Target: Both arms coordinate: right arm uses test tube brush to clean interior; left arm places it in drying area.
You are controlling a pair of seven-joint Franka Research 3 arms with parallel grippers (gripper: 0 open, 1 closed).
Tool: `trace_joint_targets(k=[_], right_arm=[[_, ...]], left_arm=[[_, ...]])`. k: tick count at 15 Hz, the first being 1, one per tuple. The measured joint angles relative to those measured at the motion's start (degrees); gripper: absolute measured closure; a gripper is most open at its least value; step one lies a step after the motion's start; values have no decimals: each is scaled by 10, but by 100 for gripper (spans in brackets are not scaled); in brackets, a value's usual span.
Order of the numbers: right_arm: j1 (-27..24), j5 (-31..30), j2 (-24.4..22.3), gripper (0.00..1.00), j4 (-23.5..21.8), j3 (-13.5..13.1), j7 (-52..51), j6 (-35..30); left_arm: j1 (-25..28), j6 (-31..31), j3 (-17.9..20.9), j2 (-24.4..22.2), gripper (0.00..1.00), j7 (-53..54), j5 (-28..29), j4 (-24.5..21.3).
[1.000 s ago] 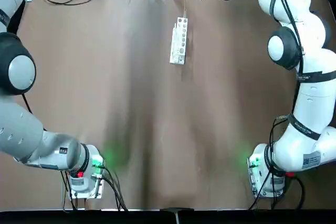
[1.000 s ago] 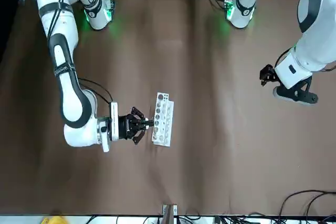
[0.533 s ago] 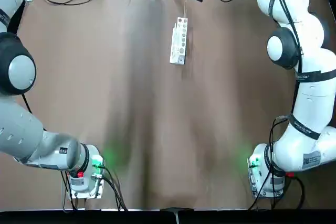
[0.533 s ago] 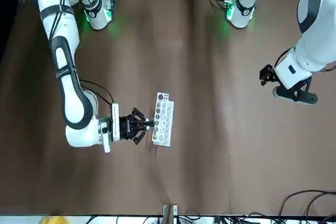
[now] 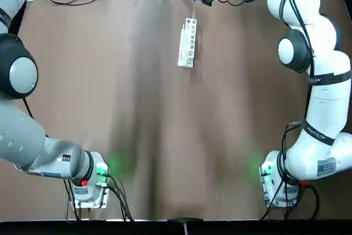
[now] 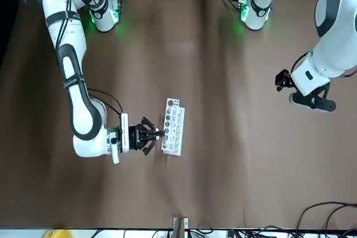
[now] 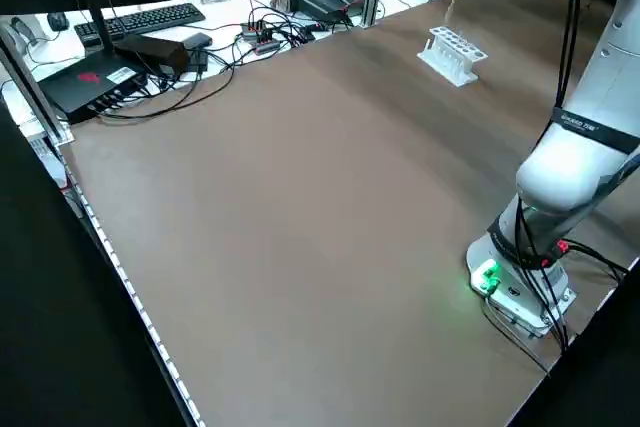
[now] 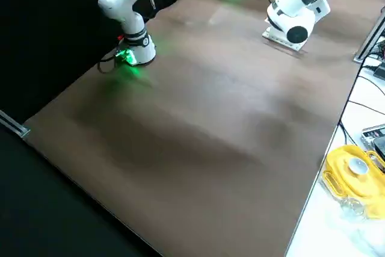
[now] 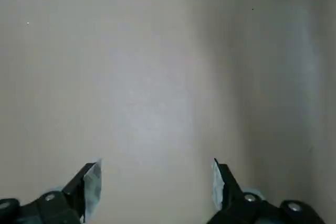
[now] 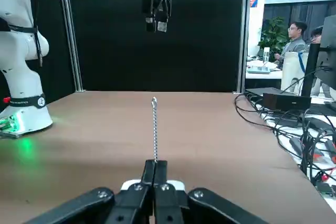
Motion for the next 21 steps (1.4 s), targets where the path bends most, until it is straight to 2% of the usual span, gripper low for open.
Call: trace_joint_targets(k=[21], right_arm=[[2,0,27,98,0,0,-13,15]], left_arm=[[0,0,0,1,1,0,0,0]])
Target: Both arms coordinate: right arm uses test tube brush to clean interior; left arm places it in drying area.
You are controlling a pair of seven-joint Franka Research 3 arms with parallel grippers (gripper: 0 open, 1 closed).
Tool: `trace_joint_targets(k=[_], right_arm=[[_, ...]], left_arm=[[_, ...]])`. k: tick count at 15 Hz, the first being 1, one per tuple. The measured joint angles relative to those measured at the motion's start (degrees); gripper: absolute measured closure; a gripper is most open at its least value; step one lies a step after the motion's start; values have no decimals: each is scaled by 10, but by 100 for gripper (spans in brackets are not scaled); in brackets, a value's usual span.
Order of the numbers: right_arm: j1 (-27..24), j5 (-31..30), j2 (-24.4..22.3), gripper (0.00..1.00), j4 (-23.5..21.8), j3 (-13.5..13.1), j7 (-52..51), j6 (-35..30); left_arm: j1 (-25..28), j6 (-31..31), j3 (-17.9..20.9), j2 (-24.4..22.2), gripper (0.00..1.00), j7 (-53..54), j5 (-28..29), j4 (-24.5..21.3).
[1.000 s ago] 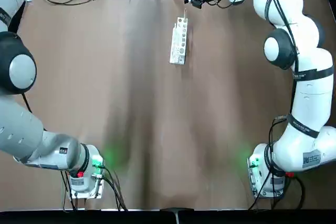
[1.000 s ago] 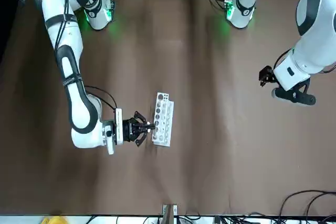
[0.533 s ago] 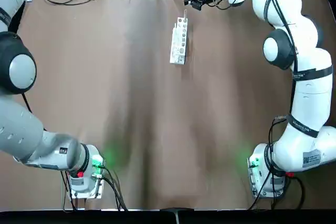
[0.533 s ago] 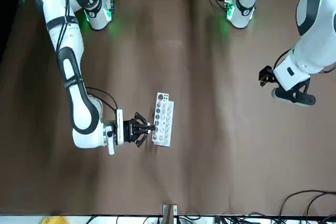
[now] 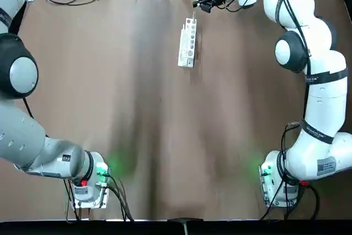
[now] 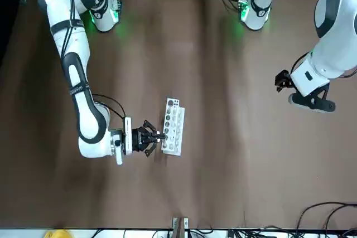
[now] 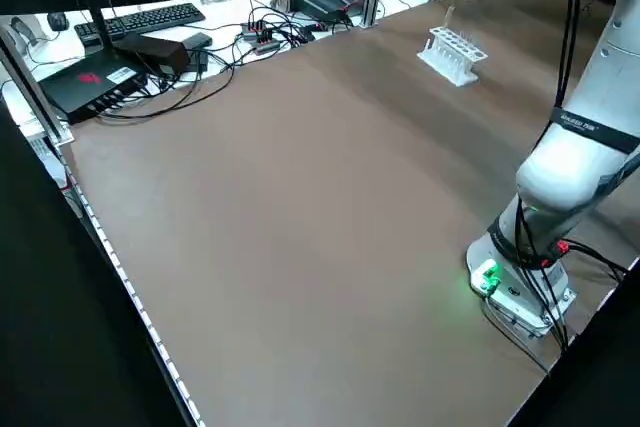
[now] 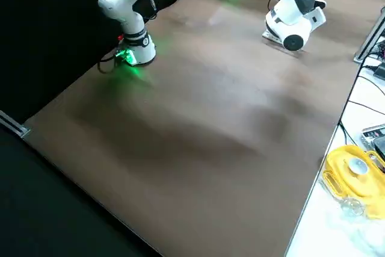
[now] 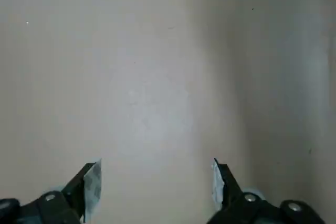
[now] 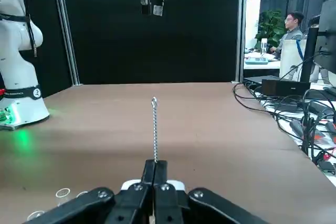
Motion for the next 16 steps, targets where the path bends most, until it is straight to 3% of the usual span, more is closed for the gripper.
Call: trace_joint_targets(k=[9,16], right_arm=[[-9,3,-12,98,8,0,17,-2],[-15,4,-33,98,11,0,47,-41]], left_arm=[[0,0,0,0,1,0,0,0],[0,0,0,0,1,0,0,0]])
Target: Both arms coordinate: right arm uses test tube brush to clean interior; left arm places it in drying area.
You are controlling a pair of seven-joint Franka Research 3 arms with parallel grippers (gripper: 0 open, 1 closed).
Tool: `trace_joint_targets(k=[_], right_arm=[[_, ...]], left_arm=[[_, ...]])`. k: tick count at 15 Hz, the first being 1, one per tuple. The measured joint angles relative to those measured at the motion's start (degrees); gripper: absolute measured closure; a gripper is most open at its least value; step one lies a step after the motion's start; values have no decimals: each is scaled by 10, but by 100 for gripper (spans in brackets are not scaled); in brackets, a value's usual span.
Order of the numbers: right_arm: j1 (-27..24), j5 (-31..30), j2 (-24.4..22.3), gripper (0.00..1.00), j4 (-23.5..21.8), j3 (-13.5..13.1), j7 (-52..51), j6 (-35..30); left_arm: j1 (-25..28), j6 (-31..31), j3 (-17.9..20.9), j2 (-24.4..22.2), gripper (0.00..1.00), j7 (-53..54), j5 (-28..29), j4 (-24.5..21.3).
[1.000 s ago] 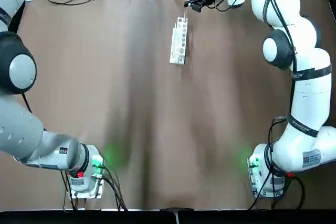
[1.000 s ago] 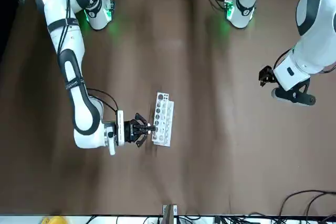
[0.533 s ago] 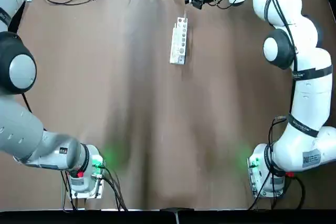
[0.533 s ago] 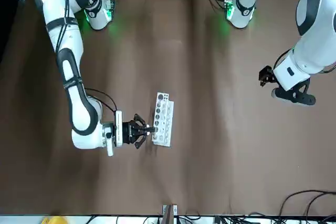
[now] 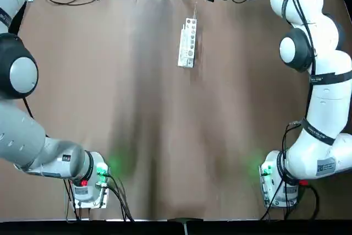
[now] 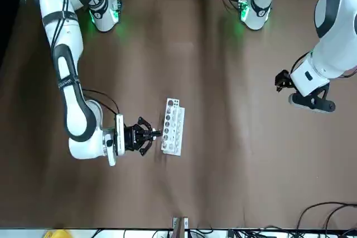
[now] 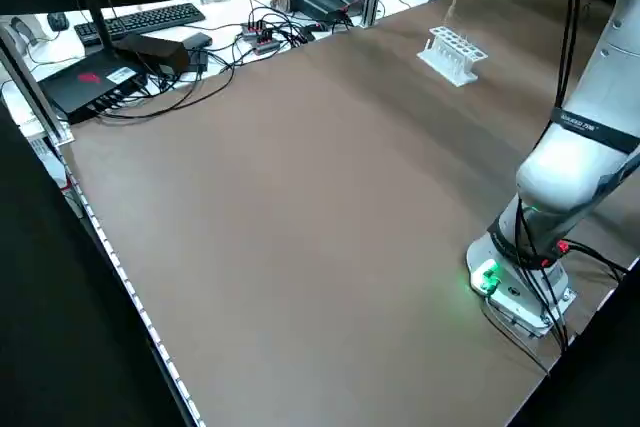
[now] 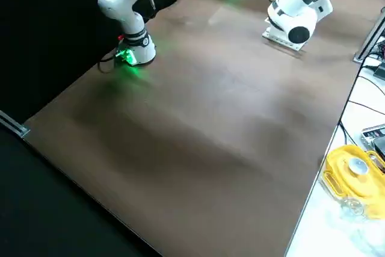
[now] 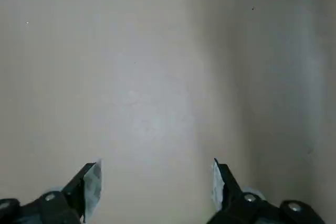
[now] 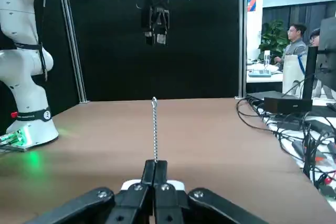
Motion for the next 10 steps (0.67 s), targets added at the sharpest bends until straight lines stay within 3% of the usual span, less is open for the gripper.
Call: trace_joint_targets(k=[10], right_arm=[[0,0,-34,98,1,-2,46,1]], left_arm=[[0,0,0,0,1,0,0,0]])
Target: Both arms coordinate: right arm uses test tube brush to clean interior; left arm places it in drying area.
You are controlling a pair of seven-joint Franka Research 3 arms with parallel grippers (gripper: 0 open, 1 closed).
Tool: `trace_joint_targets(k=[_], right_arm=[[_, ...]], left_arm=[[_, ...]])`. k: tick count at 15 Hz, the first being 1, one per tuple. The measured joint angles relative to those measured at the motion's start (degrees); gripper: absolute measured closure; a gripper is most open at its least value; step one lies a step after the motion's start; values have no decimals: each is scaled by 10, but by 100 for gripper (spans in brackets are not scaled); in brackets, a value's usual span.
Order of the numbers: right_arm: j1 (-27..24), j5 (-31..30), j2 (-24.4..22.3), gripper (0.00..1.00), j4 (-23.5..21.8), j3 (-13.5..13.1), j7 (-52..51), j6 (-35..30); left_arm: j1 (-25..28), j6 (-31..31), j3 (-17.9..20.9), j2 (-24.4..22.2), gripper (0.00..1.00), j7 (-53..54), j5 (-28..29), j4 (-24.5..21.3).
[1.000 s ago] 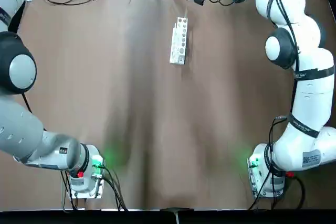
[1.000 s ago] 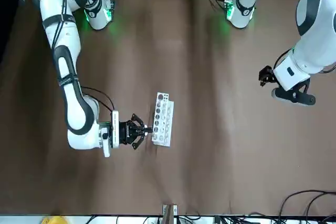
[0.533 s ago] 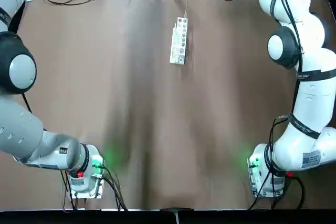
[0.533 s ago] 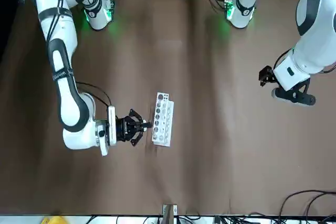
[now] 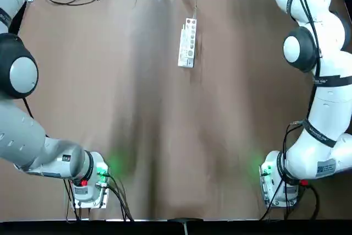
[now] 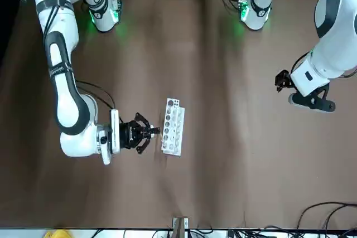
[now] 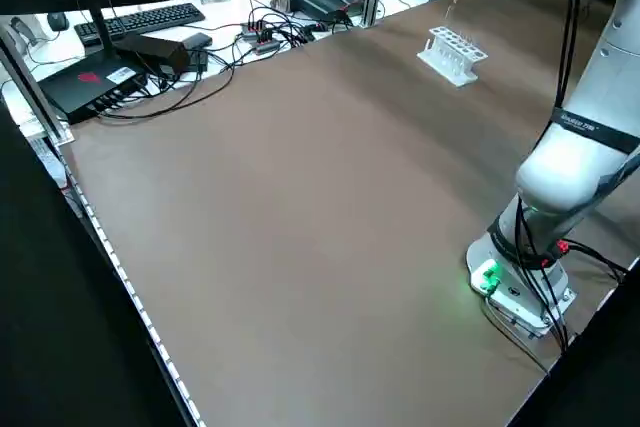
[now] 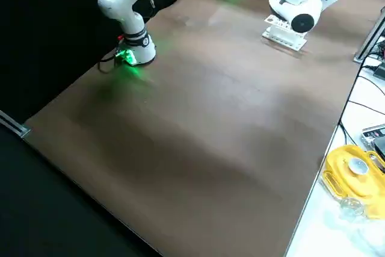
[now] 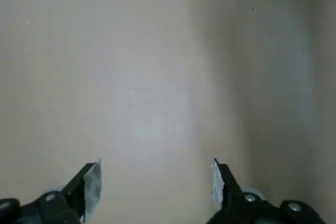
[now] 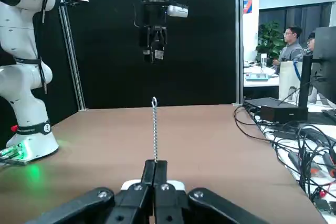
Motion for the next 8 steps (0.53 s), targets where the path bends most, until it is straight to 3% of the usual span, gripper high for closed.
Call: trace_joint_targets(k=[5,8], right_arm=[[-2,-4,-3,98,0,-29,8,1],[-5,-45,-4,98,0,-54,19,0]], left_arm=[[3,0,1,0,1,0,0,0],[4,0,1,0,1,0,0,1]])
